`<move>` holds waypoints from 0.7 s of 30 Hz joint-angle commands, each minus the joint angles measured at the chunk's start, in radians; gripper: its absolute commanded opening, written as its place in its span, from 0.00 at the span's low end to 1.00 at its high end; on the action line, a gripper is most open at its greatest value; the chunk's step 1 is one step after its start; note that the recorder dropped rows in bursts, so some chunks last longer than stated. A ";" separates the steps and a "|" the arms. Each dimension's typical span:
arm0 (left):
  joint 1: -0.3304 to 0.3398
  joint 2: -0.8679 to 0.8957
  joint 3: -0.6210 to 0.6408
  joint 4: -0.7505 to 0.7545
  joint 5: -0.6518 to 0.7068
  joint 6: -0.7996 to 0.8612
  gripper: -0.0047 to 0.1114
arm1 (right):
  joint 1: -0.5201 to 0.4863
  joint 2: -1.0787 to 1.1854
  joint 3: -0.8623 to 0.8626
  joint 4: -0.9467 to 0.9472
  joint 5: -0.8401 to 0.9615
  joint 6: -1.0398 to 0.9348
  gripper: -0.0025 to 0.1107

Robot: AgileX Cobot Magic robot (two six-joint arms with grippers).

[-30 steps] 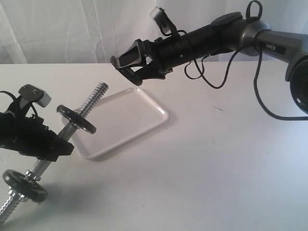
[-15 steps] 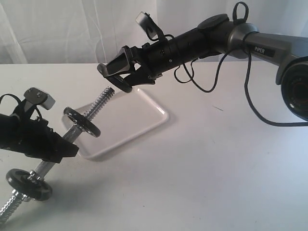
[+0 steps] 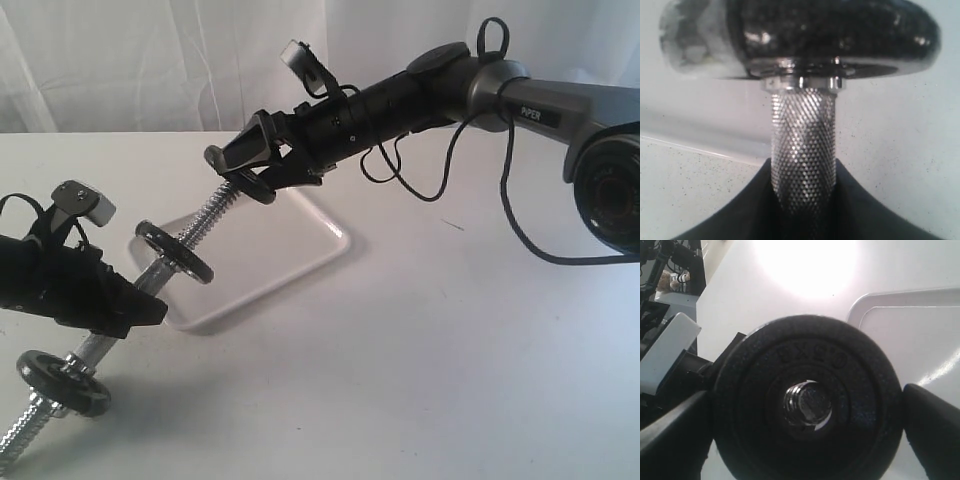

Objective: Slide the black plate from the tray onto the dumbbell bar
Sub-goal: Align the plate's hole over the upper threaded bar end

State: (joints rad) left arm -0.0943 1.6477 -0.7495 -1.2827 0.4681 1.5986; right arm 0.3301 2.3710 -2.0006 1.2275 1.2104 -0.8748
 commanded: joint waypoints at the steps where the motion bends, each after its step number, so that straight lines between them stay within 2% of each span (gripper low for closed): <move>1: 0.000 -0.043 -0.031 -0.128 0.132 0.005 0.04 | -0.002 -0.013 -0.002 0.082 0.011 -0.034 0.02; 16: 0.000 -0.043 -0.031 -0.177 0.172 0.075 0.04 | 0.001 0.004 -0.002 0.096 0.011 -0.039 0.02; 21: 0.000 -0.043 -0.031 -0.236 0.182 0.136 0.04 | 0.015 0.004 -0.002 0.100 0.011 -0.034 0.02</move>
State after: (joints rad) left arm -0.0943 1.6502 -0.7495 -1.3455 0.4842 1.6822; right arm 0.3320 2.3846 -2.0006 1.2551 1.2118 -0.9000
